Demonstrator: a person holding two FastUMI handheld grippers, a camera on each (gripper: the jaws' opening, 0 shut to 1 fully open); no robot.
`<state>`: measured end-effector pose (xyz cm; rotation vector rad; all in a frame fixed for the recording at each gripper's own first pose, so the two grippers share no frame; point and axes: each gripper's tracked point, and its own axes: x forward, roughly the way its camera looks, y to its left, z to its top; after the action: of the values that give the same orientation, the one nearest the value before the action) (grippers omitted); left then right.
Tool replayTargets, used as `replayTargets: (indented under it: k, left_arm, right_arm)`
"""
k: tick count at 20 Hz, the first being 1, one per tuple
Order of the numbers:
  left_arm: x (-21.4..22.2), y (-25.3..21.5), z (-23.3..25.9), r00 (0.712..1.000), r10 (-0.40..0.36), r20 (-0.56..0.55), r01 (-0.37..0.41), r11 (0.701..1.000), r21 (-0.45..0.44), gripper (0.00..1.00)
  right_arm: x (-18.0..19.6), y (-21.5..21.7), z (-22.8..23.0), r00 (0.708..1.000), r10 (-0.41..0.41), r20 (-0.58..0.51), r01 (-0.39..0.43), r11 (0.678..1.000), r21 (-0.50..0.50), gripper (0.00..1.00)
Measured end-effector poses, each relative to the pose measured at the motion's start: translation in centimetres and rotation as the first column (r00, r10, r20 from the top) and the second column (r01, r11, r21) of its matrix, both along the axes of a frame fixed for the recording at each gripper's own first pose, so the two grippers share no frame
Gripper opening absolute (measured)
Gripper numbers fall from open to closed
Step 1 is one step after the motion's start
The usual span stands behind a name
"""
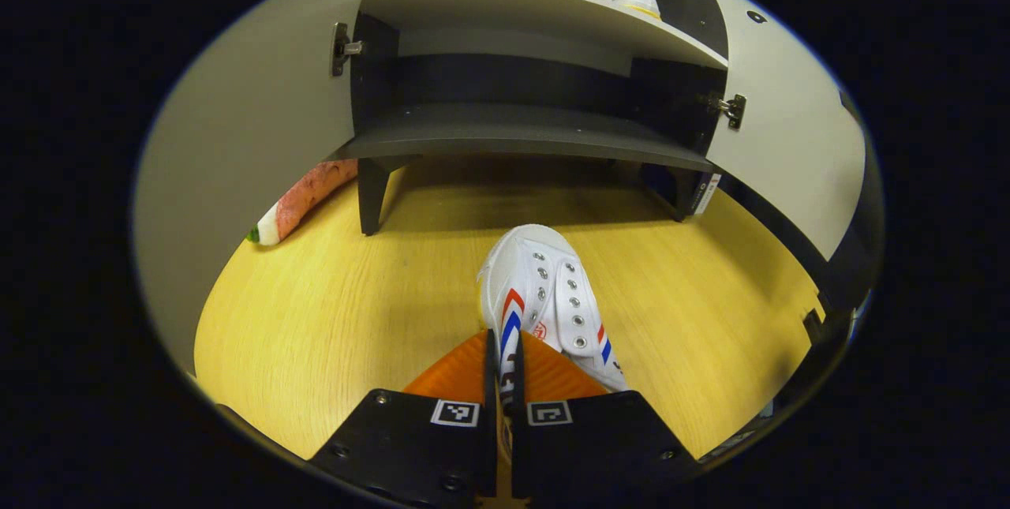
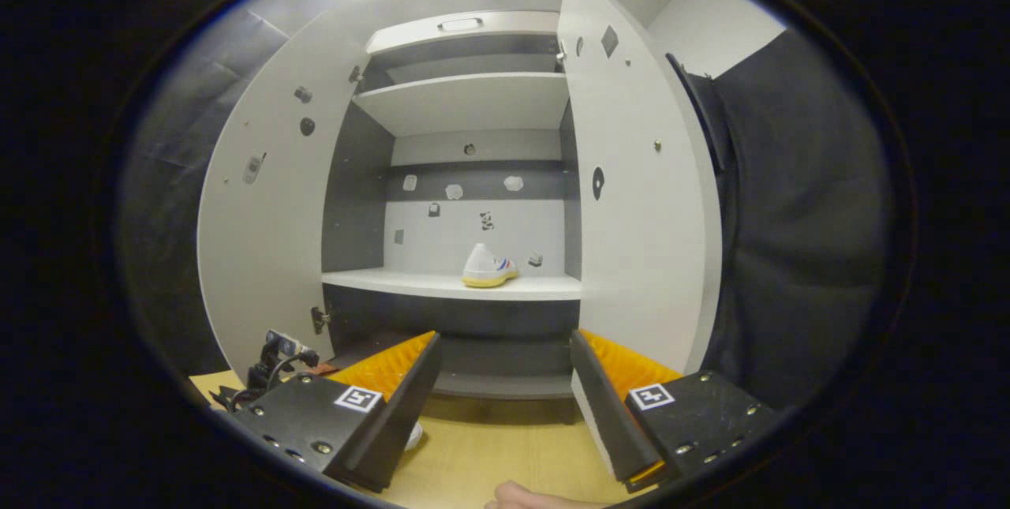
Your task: Grab one shoe with the right hand and put it into the shoe cabinet, grab the other shoe with the left hand and put it into the shoe cabinet; then close the right door with the right hand and the left door with the left hand.
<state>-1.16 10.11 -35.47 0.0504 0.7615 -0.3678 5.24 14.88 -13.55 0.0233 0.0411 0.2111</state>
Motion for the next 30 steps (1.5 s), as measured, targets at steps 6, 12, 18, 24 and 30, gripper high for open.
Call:
replayTargets:
  k: [6, 12, 18, 24, 30]
  left_arm:
    - [0.8, -1.0, 9.6, 0.982, -0.008, 0.186, 0.007, 1.0, 0.004, 0.08]
    - [4.3, -2.5, 21.0, 0.929, 0.018, 0.37, 0.001, 0.999, -0.05, 0.07]
    - [9.4, -3.3, 31.6, 0.846, 0.082, 0.526, -0.036, 0.995, -0.098, 0.07]
    - [15.2, -5.1, 38.8, 0.789, 0.138, 0.599, -0.073, 0.989, -0.132, 0.07]
    - [22.9, -7.2, 39.6, 0.816, 0.202, 0.541, -0.121, 0.976, -0.182, 0.07]
  right_arm:
    - [-0.2, -0.7, 0.2, 1.0, 0.011, -0.003, -0.011, 1.0, 0.004, 0.98]
    - [-0.1, -0.5, 0.3, 0.999, 0.05, 0.002, -0.05, 0.999, 0.015, 0.98]
    - [0.7, -0.5, -0.4, 0.997, 0.078, -0.015, -0.076, 0.992, 0.097, 0.98]
    - [1.3, -0.5, 0.1, 0.995, 0.095, 0.009, -0.096, 0.993, 0.072, 0.98]
    - [0.8, 0.3, 1.7, 0.99, 0.125, 0.064, -0.129, 0.99, 0.057, 0.98]
